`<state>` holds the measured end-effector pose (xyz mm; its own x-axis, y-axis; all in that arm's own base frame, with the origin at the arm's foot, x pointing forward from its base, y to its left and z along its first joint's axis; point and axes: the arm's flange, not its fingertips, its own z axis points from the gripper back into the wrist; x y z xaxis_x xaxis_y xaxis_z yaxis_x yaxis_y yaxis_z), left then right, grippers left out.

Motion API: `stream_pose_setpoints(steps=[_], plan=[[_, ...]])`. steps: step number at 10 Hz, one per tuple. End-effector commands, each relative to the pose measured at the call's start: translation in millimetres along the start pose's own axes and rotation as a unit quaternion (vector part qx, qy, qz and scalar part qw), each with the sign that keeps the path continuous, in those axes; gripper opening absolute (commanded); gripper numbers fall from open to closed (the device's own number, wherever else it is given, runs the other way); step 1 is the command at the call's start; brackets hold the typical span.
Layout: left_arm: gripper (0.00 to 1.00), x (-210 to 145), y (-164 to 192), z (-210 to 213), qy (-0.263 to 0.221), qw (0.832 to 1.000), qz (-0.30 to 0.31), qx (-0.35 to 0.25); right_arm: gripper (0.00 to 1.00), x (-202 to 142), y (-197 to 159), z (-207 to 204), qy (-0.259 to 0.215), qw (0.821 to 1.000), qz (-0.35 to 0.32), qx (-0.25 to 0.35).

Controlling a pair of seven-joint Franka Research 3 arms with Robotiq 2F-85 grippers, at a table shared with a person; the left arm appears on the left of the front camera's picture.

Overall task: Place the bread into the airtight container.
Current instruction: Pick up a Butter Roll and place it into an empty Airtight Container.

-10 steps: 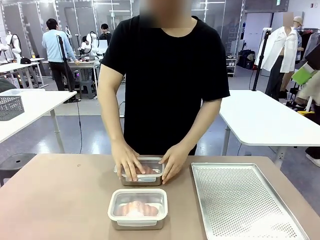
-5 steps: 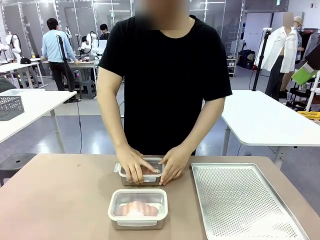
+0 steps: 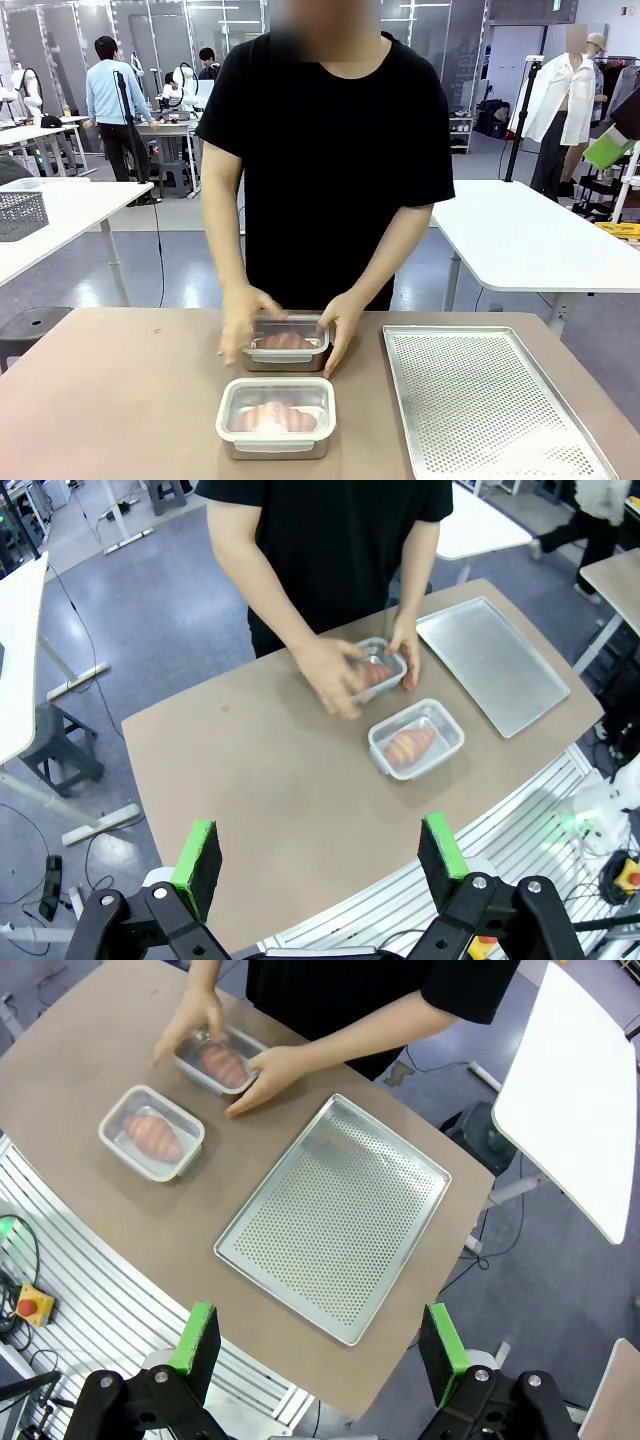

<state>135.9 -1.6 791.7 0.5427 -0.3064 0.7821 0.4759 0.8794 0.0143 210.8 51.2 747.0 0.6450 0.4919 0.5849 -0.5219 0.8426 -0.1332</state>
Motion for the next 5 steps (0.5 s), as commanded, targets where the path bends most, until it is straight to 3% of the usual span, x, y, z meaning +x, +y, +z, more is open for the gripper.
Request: stream_pose_setpoints(steps=[1,5], plan=[[1.0,0.4,-2.6,1.5,-0.004,1.0,-0.003,-0.002,1.0,-1.9,-0.6,1.7,0.003,1.0,0.001,-0.001],[1.0,0.4,-2.6,1.5,-0.004,1.0,-0.003,-0.002,1.0,-1.9,-0.6,1.7,0.003,1.0,0.001,-0.001]])
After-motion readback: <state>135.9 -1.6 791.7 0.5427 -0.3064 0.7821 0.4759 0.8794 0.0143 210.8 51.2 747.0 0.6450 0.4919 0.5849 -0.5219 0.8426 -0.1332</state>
